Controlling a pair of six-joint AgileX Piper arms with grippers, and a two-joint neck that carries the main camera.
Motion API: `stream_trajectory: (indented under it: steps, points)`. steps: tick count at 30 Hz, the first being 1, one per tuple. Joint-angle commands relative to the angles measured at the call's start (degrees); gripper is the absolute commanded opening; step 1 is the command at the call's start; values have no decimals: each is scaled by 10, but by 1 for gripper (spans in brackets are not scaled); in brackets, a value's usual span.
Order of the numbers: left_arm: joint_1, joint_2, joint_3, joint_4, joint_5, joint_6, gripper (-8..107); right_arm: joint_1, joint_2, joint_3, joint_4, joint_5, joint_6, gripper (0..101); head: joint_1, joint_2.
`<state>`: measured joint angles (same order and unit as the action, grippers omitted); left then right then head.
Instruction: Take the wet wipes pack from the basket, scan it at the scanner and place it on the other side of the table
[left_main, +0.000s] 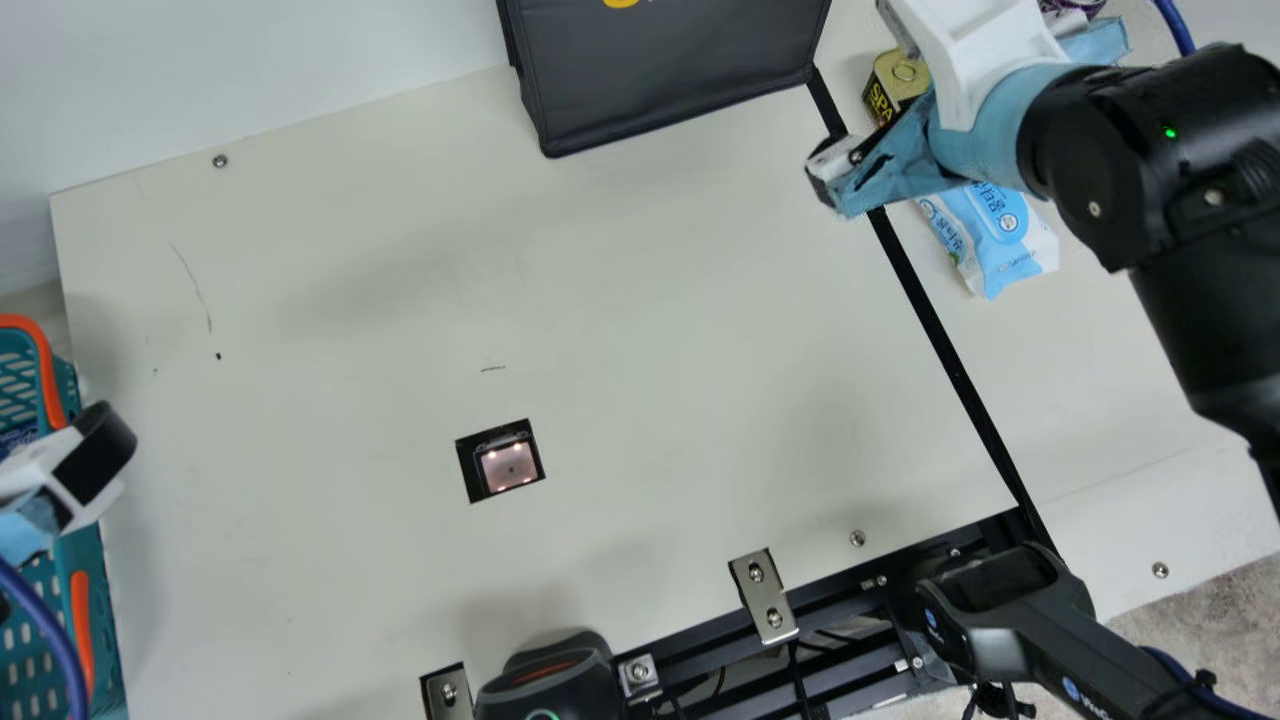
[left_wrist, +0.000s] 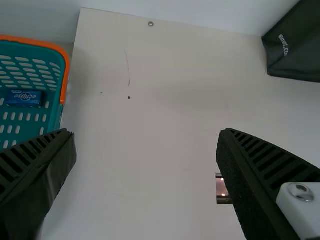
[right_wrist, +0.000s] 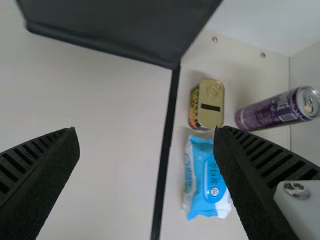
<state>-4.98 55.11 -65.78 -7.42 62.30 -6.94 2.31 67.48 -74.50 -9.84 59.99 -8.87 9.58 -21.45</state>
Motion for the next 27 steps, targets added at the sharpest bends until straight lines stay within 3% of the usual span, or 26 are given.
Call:
stream_trajectory:
  steps: [1,7,8,9,21,27]
  points:
    - [0,0,0,0,0,0,90,41,-14,-24,-3,27,32,95,-17,-1]
    - [0,0,0,0,0,0,90,123,-52,-76,-17,72,98,95,-17,-1]
    - [0,0,0,0,0,0,90,93,-46,-64,-13,64,77,95,-17,-1]
    - [0,0,0,0,0,0,90,106,-52,-71,-17,72,89,95,-17,-1]
    - [34,-118,-32,59,72,69,90,33,-174,1,49,87,91,95,-17,159]
    - [33,-119,-32,59,73,69,90,-7,-234,38,83,94,89,95,-17,199]
